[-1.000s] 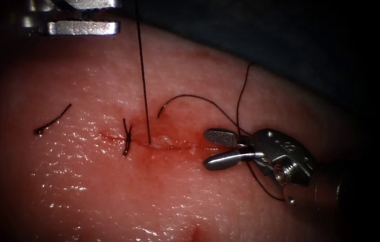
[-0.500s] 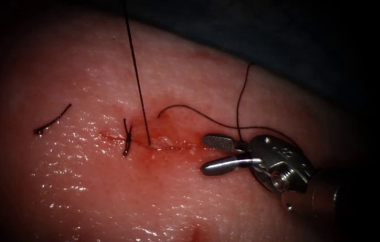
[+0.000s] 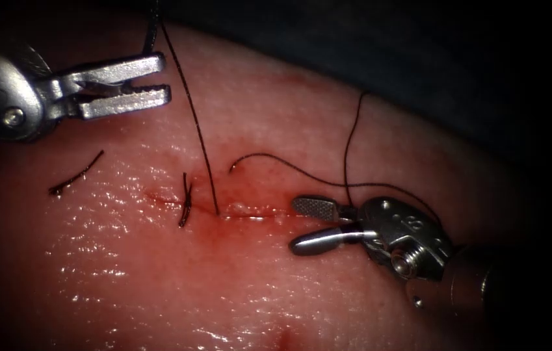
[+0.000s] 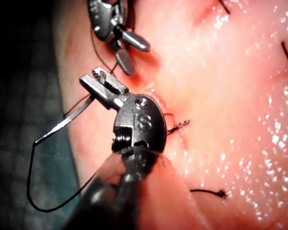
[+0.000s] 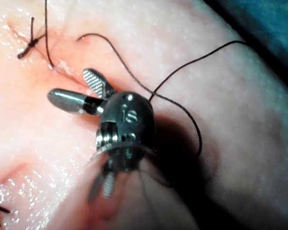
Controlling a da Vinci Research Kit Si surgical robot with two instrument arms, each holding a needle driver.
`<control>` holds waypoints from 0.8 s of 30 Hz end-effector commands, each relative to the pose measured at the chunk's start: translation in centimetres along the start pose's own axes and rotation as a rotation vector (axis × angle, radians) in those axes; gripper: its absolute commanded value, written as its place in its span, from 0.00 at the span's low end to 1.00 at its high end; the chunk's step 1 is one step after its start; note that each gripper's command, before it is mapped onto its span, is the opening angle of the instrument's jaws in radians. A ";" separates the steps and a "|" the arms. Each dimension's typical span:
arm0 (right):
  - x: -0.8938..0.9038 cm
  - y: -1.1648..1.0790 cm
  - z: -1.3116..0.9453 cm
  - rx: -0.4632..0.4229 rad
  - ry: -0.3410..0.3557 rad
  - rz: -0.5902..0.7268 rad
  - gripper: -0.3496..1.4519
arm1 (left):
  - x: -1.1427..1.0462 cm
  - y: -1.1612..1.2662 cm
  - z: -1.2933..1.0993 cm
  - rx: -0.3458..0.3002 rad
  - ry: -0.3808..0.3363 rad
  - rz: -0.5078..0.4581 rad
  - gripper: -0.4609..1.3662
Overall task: Wound Closure
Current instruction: Grab the needle near the tip using the left tool and pull it through, then pass the needle from the left to the right tool.
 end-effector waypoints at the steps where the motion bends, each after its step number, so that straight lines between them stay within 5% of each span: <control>1: 0.00 0.00 0.00 -0.001 0.000 -0.001 0.56 | -0.02 0.06 -0.01 -0.027 -0.003 -0.004 0.06; 8: 0.00 -0.01 0.00 -0.001 0.000 0.000 0.56 | -0.14 0.45 -0.03 -0.098 -0.033 0.002 0.06; 24: 0.06 -0.02 -0.01 -0.002 -0.001 0.010 0.57 | -0.52 0.79 -0.05 -0.129 -0.045 0.015 0.06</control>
